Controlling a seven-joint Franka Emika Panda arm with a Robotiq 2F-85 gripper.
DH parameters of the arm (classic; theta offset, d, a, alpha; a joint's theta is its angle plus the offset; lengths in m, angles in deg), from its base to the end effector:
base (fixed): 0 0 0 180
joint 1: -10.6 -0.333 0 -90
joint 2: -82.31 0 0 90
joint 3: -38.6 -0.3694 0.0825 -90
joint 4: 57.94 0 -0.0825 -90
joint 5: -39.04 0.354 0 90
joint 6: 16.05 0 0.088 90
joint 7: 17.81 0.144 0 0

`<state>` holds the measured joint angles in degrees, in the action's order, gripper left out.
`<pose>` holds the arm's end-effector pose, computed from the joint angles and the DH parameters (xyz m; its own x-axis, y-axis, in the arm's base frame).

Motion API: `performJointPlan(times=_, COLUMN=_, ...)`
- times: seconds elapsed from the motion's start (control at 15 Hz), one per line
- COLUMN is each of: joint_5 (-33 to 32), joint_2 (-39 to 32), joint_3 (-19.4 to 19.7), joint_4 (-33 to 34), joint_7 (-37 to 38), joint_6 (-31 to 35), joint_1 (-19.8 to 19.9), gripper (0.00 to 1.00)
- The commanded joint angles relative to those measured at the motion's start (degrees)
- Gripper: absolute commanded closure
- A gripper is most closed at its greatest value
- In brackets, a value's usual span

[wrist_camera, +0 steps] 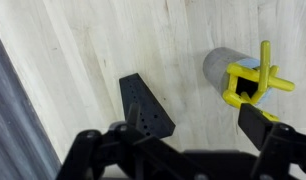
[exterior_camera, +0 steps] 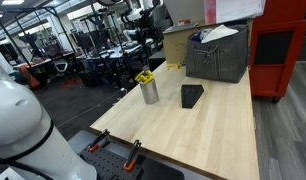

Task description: Remove the wrench from the black stand and put it in the silver holder.

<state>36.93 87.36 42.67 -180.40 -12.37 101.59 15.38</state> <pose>0.4841 -0.0794 0.4748 0.9732 -0.2300 0.0061 -0.2300 -0.9728 0.0260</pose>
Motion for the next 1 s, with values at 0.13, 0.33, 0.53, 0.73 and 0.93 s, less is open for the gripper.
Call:
performJointPlan(times=0.13, joint_5=0.0, joint_2=5.1, joint_3=-0.6, joint_4=0.2, joint_7=8.0, joint_6=-6.8, joint_1=0.0, gripper=0.00)
performJointPlan(times=0.33, joint_5=0.4, joint_2=7.8, joint_3=-1.7, joint_4=0.2, joint_7=10.6, joint_6=-8.3, joint_1=-0.4, gripper=0.00)
performJointPlan(times=0.53, joint_5=-0.3, joint_2=10.3, joint_3=-3.2, joint_4=0.1, joint_7=13.5, joint_6=-8.3, joint_1=-0.5, gripper=0.00)
performJointPlan(times=0.73, joint_5=-0.8, joint_2=12.6, joint_3=-4.6, joint_4=-0.1, joint_7=15.2, joint_6=-8.0, joint_1=-0.4, gripper=0.00)
performJointPlan(times=0.93, joint_5=-1.6, joint_2=14.3, joint_3=-5.5, joint_4=-0.5, joint_7=14.7, joint_6=-6.8, joint_1=-0.5, gripper=0.00)
